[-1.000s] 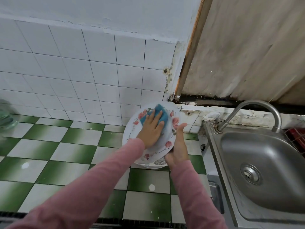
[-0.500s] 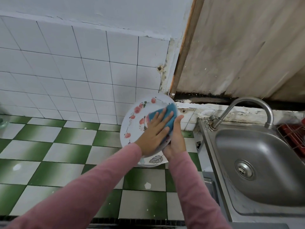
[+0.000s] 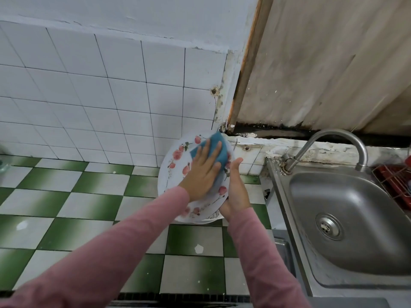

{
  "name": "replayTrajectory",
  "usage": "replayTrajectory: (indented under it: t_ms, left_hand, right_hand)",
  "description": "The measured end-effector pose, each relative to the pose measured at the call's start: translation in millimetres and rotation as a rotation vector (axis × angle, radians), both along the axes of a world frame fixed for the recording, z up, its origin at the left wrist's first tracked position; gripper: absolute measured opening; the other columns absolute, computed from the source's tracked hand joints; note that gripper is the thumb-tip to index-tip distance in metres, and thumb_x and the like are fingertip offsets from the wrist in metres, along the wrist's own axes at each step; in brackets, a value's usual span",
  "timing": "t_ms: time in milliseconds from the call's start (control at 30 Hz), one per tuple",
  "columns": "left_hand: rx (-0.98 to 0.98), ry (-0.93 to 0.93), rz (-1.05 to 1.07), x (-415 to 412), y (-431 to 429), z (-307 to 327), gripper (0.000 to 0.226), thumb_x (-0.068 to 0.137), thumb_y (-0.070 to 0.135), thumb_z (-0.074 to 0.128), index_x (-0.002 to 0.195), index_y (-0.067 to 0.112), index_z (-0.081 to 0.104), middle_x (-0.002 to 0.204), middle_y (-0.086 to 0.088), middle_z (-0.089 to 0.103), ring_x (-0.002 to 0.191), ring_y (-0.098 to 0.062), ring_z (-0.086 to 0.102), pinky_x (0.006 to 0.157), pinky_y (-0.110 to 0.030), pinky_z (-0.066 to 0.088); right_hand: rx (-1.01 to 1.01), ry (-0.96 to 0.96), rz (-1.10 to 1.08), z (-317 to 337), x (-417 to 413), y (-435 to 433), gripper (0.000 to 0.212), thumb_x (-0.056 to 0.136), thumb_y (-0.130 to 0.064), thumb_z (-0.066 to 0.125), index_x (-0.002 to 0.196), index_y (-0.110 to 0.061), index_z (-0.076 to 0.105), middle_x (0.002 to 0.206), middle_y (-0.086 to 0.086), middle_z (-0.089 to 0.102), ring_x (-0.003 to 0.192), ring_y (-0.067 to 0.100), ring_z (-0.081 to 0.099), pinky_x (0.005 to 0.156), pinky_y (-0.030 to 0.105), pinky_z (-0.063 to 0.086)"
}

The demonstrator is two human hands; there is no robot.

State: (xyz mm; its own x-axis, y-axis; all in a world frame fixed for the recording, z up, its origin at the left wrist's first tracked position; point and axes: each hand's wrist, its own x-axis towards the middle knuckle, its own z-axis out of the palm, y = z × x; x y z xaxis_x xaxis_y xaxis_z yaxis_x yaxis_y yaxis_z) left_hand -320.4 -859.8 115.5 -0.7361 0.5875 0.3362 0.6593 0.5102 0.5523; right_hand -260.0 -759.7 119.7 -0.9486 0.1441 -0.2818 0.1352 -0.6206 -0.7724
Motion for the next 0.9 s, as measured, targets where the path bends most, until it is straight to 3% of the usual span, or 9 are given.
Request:
replayTrajectory:
  t_ms: [133, 233, 467, 533, 633, 700, 767, 833, 900]
  left_hand:
    - [0.056, -0.009, 0.107, -5.5, 5.0, -0.1, 0.058, 0.103, 0.031, 0.013, 0.154, 0.004, 0.01, 0.162, -0.017, -0.005, 0.147, -0.045, -0.009, 0.119, -0.062, 0.006]
    - [0.052, -0.042, 0.013, 14.2, 5.3, -3.0, 0.051, 0.108, 0.034, 0.021, 0.15, 0.04, -0.008, 0.161, 0.007, -0.022, 0.147, -0.019, -0.024, 0.12, -0.039, -0.012]
    - [0.066, -0.229, 0.285, -6.1, -15.9, -17.6, 0.052, 0.107, 0.036, 0.02, 0.156, 0.024, 0.005, 0.164, -0.002, -0.01, 0.149, -0.019, -0.019, 0.121, -0.038, -0.012]
    - [0.001, -0.247, 0.349, -3.9, -32.1, -30.1, 0.055, 0.105, 0.037, 0.021, 0.155, 0.014, 0.02, 0.164, -0.012, 0.006, 0.151, -0.034, -0.004, 0.122, -0.054, 0.004]
    - [-0.035, -0.062, 0.158, 17.6, -39.6, -60.7, 0.047, 0.093, 0.021, 0.037, 0.134, -0.002, 0.038, 0.148, -0.028, 0.039, 0.135, -0.054, 0.031, 0.093, -0.068, 0.044]
    - [-0.053, -0.055, 0.054, 43.1, -23.8, -55.8, 0.047, 0.1, 0.019, 0.037, 0.146, 0.008, 0.032, 0.161, -0.015, 0.021, 0.146, -0.043, 0.014, 0.11, -0.061, 0.033]
    - [-0.042, 0.067, 0.001, 50.9, -10.8, -32.3, 0.049, 0.108, 0.023, 0.026, 0.155, 0.028, 0.011, 0.163, 0.011, -0.009, 0.15, -0.014, -0.015, 0.124, -0.04, -0.001]
    - [0.002, 0.134, -0.044, 37.0, -2.0, -21.3, 0.053, 0.107, 0.02, 0.034, 0.156, 0.011, 0.015, 0.165, -0.002, -0.002, 0.151, -0.026, -0.01, 0.123, -0.047, -0.003]
    - [0.021, 0.039, 0.035, 9.5, -3.1, -15.0, 0.061, 0.104, 0.031, 0.032, 0.156, 0.007, 0.011, 0.164, -0.011, -0.002, 0.151, -0.032, -0.011, 0.122, -0.054, -0.001]
  right_hand:
    - [0.03, 0.007, 0.024, 0.3, 0.9, -6.1, 0.091, 0.07, -0.083, 0.059, 0.137, -0.023, 0.058, 0.133, 0.013, 0.064, 0.124, 0.032, 0.061, 0.111, 0.052, 0.041]
    - [0.068, -0.002, -0.014, -1.9, -2.4, -1.7, 0.089, 0.07, -0.085, 0.058, 0.138, -0.028, 0.057, 0.133, 0.008, 0.065, 0.124, 0.028, 0.061, 0.111, 0.052, 0.042]
    - [-0.225, 0.013, 0.042, 3.1, 6.4, 0.4, 0.082, 0.087, -0.074, 0.041, 0.142, -0.015, 0.052, 0.139, 0.018, 0.058, 0.129, 0.038, 0.055, 0.11, 0.053, 0.041]
    - [-0.233, 0.052, -0.013, 5.1, 6.1, 3.9, 0.078, 0.087, -0.072, 0.041, 0.14, -0.017, 0.054, 0.136, 0.017, 0.061, 0.124, 0.038, 0.059, 0.101, 0.054, 0.048]
    - [-0.113, 0.021, -0.087, 2.2, -0.1, 7.7, 0.082, 0.081, -0.077, 0.052, 0.14, -0.019, 0.054, 0.134, 0.015, 0.063, 0.121, 0.038, 0.061, 0.102, 0.059, 0.047]
    - [-0.064, -0.04, -0.094, 3.4, -3.7, 3.6, 0.097, 0.07, -0.082, 0.063, 0.14, -0.016, 0.054, 0.135, 0.016, 0.062, 0.121, 0.039, 0.061, 0.106, 0.059, 0.044]
    - [-0.094, -0.082, -0.087, 1.5, -7.0, 0.8, 0.108, 0.059, -0.084, 0.071, 0.139, -0.013, 0.055, 0.134, 0.018, 0.062, 0.121, 0.039, 0.061, 0.109, 0.055, 0.043]
    - [-0.113, -0.052, -0.052, -0.9, -5.9, -1.0, 0.101, 0.062, -0.083, 0.069, 0.139, -0.018, 0.055, 0.136, 0.017, 0.061, 0.124, 0.036, 0.06, 0.112, 0.053, 0.041]
    - [-0.127, -0.013, 0.02, -2.1, -2.2, -3.1, 0.091, 0.073, -0.08, 0.058, 0.142, -0.022, 0.053, 0.137, 0.016, 0.06, 0.127, 0.036, 0.057, 0.113, 0.054, 0.039]
